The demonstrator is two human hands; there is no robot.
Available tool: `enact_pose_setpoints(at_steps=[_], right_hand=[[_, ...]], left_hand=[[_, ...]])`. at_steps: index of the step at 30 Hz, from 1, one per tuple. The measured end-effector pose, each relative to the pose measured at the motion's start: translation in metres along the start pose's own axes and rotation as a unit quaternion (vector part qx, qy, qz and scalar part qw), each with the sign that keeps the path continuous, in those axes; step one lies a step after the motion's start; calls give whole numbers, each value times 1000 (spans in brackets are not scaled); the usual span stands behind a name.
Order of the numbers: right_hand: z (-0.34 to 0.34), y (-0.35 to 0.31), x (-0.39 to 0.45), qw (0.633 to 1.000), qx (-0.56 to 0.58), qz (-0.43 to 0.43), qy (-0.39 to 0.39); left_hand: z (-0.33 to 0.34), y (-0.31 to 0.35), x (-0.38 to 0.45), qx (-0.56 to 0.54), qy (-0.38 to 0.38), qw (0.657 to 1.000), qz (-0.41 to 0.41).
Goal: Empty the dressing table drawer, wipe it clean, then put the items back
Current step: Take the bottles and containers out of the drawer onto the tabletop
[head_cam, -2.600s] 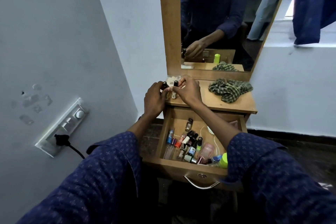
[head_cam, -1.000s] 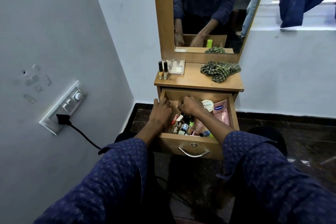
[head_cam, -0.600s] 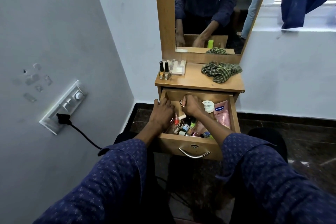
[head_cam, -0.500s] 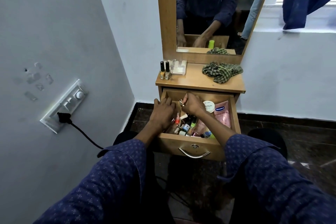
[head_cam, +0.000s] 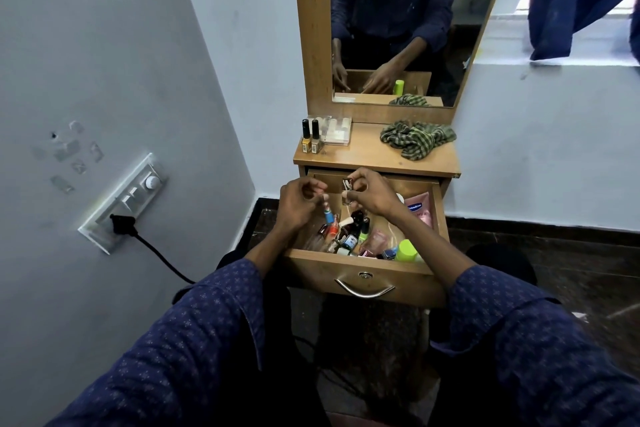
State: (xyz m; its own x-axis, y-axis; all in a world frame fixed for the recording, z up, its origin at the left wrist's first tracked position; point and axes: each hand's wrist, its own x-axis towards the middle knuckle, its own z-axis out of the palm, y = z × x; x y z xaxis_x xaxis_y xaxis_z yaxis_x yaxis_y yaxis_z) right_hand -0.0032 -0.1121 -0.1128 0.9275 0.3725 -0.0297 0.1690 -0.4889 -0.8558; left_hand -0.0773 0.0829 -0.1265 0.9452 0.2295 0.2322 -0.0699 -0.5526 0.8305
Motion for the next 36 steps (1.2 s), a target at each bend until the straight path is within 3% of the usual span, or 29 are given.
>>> enact_pose_setpoints(at_steps=[7,15,25,36], right_hand=[[-16,-13,-1,997,-39,-64,30],[-28,-44,19,987,-63,-94,115],[-13,-59,65,981,-60,-72,173],[-10,-53,76,979,-77,-68,177]], left_hand=[[-11,30,21,2,52,997,54],[-22,67,58,122,65,973,183],[-8,77,83,177,66,965,180],[-4,78,90,225,92,958,152]])
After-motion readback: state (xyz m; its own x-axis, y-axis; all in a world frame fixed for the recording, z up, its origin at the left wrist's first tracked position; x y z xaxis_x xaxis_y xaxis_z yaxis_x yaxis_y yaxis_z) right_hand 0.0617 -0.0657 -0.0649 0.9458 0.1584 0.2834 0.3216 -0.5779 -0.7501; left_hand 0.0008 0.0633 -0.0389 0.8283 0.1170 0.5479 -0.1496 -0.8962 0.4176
